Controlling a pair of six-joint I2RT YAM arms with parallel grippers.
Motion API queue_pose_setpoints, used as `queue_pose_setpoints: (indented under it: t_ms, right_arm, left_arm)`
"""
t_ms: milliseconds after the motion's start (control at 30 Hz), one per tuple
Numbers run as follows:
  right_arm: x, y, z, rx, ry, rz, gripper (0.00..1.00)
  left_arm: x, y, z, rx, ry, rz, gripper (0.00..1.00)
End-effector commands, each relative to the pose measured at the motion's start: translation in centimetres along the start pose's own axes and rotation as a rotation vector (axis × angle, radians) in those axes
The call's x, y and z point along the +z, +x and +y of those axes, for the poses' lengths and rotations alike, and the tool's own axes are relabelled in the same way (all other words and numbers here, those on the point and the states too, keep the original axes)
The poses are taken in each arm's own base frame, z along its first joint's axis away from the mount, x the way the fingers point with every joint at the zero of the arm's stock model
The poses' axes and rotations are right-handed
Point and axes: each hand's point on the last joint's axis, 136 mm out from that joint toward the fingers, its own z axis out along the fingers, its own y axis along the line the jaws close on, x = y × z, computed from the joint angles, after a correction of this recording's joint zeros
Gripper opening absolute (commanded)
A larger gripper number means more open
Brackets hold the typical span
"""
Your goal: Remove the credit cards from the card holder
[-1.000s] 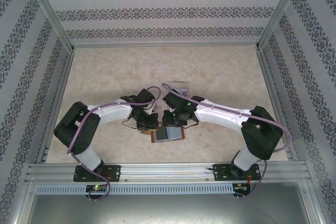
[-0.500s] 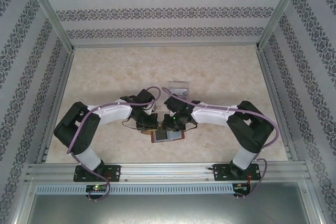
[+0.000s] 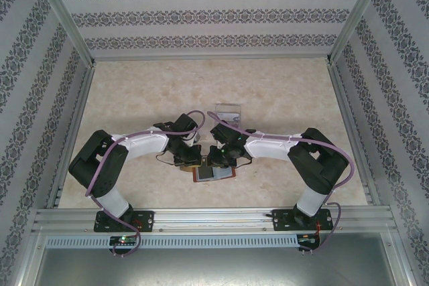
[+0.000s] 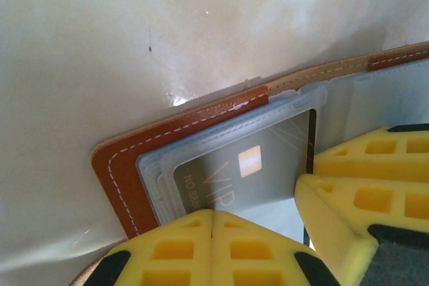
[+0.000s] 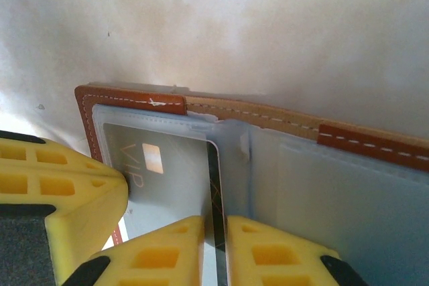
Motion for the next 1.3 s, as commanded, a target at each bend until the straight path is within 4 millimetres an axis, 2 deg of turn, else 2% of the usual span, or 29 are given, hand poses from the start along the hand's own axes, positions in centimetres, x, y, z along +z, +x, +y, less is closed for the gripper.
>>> queue_pose_setpoints:
  t_ms: [0,133,267,500,667,767,967,1267]
  right_arm:
    - [-0.6,-0.2,-0.5,0.01,0.016,-0.019,0.19]
    - [-1.6,-0.4,0.2,-0.001,-0.009,-0.044,0.18]
    - [-1.7,-0.4,1.2,-0.006,-0.056,-0.043,0.17]
    - [0.1,-0.1,0.1,0.013,-0.024,0.002,0.17]
    - [0.6,0.0,-0.7,0.017,0.007,0.008,0.17]
    - [0.6,0.0,-1.2,0.015,0.032,0.005,0.19]
    - [0.2,0.0,-2.3,0.012,0.088,-0.007,0.29]
    - [-0.1,0.1,-2.7,0.008,0.116,-0.011,0.35]
  left_arm:
    - [0.4,0.6,0.7,0.018,-0.043,0.018,0.05]
    - [0.4,0.6,0.7,0.018,-0.043,0.019,0.05]
    - [0.4,0.5,0.7,0.018,-0.044,0.021,0.05]
    - [0.4,0.4,0.6,0.019,-0.043,0.021,0.05]
    - [0.5,0.5,0.7,0.018,-0.045,0.023,0.05]
    - [0.5,0.5,0.7,0.018,-0.045,0.026,0.05]
    - [0.3,0.4,0.5,0.021,-0.043,0.022,0.05]
    - [0.1,0.4,0.3,0.024,-0.042,0.02,0.05]
